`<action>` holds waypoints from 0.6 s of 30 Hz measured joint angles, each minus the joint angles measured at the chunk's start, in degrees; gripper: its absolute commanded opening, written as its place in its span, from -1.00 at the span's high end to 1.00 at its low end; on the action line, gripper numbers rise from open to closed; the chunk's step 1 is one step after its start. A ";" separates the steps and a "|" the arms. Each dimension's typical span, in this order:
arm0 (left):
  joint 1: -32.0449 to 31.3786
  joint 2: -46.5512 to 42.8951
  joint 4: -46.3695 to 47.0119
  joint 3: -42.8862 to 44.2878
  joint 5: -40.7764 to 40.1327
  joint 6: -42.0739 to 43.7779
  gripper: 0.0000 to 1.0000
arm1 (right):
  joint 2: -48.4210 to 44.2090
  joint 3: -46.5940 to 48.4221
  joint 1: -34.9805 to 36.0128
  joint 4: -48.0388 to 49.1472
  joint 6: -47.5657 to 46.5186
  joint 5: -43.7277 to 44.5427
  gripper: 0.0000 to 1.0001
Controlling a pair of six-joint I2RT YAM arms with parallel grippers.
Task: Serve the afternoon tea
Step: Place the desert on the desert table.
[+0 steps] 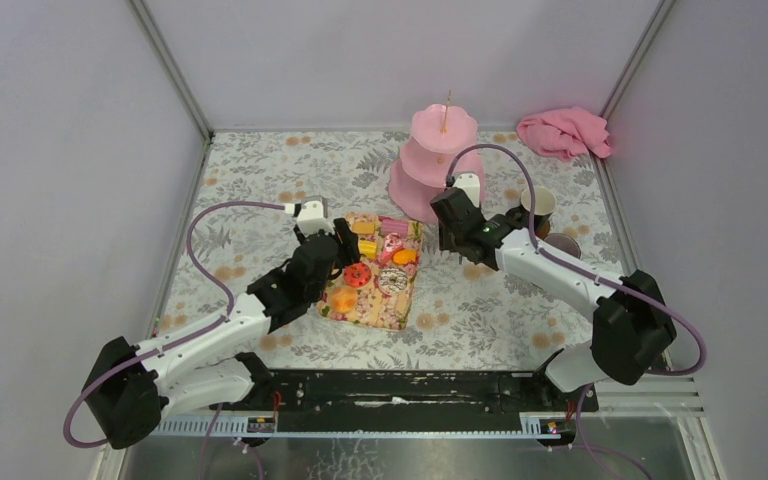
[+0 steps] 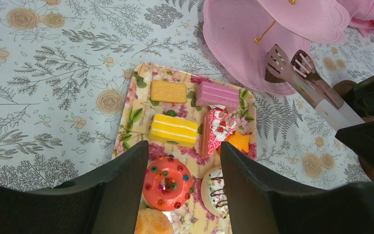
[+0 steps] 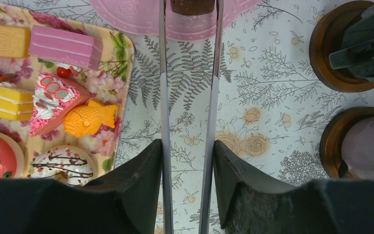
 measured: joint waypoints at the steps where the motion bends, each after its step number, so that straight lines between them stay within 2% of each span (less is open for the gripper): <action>1: 0.00 0.00 0.00 0.00 0.02 0.00 -0.26 | -0.39 0.00 0.00 -0.04 0.00 -0.02 0.06; 10: 0.00 0.00 -0.02 0.00 0.04 0.00 -0.26 | -2.34 -0.35 0.00 -1.22 0.07 -0.15 0.09; 18: 0.00 0.02 -0.42 0.00 0.26 -0.17 -0.27 | -11.65 -5.29 2.69 -3.28 0.52 -0.81 0.10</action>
